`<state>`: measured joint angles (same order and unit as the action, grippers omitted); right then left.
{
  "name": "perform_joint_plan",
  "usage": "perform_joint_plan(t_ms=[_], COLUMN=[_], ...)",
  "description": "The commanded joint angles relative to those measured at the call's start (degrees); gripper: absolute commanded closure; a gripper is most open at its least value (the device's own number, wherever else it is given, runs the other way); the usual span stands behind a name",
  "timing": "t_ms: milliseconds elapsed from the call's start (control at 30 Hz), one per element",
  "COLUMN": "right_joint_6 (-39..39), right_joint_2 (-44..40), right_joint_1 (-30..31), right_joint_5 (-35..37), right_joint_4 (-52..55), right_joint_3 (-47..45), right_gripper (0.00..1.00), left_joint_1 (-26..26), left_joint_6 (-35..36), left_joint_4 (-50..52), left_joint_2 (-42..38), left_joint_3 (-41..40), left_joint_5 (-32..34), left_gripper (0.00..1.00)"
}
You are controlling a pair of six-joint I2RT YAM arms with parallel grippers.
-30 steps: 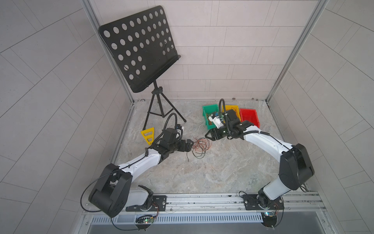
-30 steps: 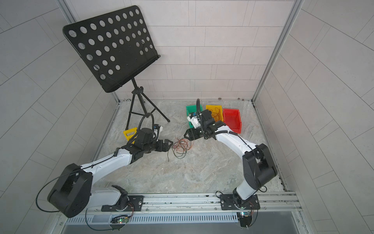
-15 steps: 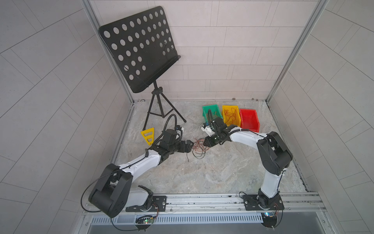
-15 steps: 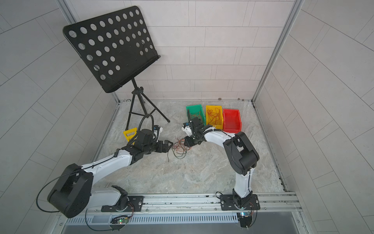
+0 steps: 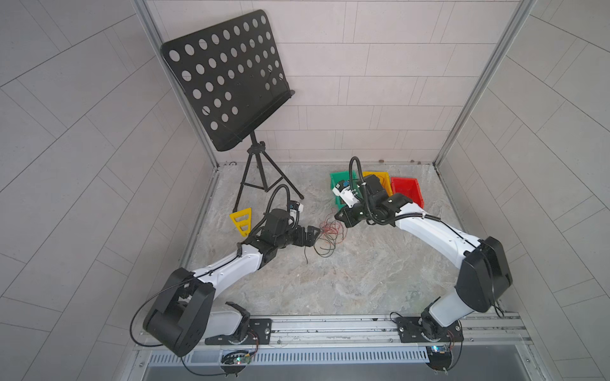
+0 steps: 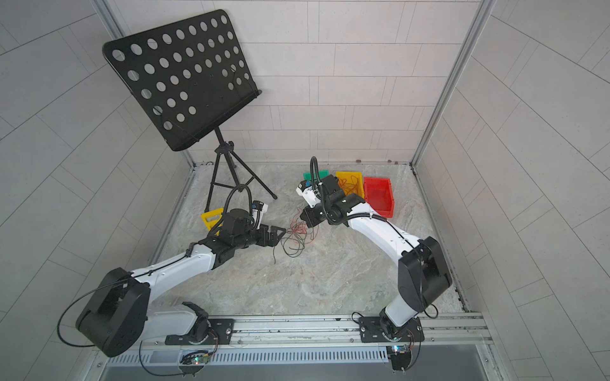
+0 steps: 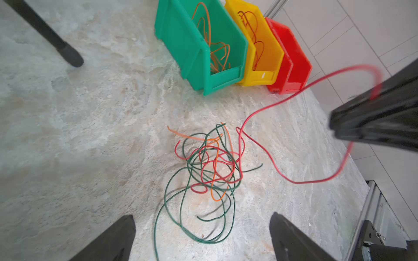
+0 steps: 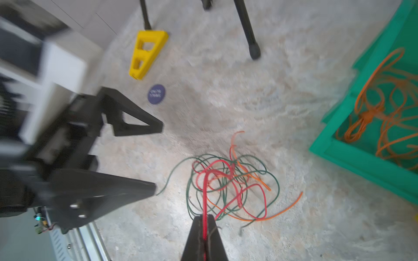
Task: Untangle and sort cables by color
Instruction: Untie the cable.
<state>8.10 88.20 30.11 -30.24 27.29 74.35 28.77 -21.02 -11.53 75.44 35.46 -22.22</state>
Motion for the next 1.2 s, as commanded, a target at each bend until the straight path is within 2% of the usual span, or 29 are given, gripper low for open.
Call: perform_joint_plan(t_ms=[0,233,367,500,700,867,1067,1167], right_joint_6=[0.0,2.4,4.8,6.1,8.3,9.9,11.4,13.1], right_joint_2=[-2.6,-5.0,-7.8,-10.8,-14.1,-15.6,-15.4,-15.8], right_joint_1=[0.3,0.4,0.3,-1.3,-9.2,-16.9,-24.0,-27.8], right_joint_5=[-3.9,-9.3,-10.7,-10.3,-11.4,-11.2,-11.5,-12.1], right_joint_4=[1.6,1.4,0.1,1.5,3.3,3.4,3.1,2.0], right_joint_3=[1.0,3.0,4.0,7.5,16.0,22.6,26.2,28.0], right_gripper=[1.0,1.0,1.0,1.0,1.0,1.0,1.0,1.0], left_joint_1=[1.9,5.1,5.2,5.2,4.9,3.8,2.9,2.0], left_joint_6=[0.2,-2.2,-2.6,-2.2,-1.9,-2.8,-2.6,-3.3], left_joint_4=[-6.1,-11.9,-13.2,-13.5,-13.6,-15.2,-15.2,-15.7], left_joint_2=[3.2,14.1,20.0,23.5,24.9,25.6,24.6,25.0], left_joint_3=[3.1,9.0,11.4,11.4,8.7,6.3,3.9,2.4], left_joint_5=[-1.2,1.5,5.2,7.7,10.8,11.0,11.0,10.8], left_gripper=[0.0,0.02,0.18,0.25,0.27,0.27,0.27,0.32])
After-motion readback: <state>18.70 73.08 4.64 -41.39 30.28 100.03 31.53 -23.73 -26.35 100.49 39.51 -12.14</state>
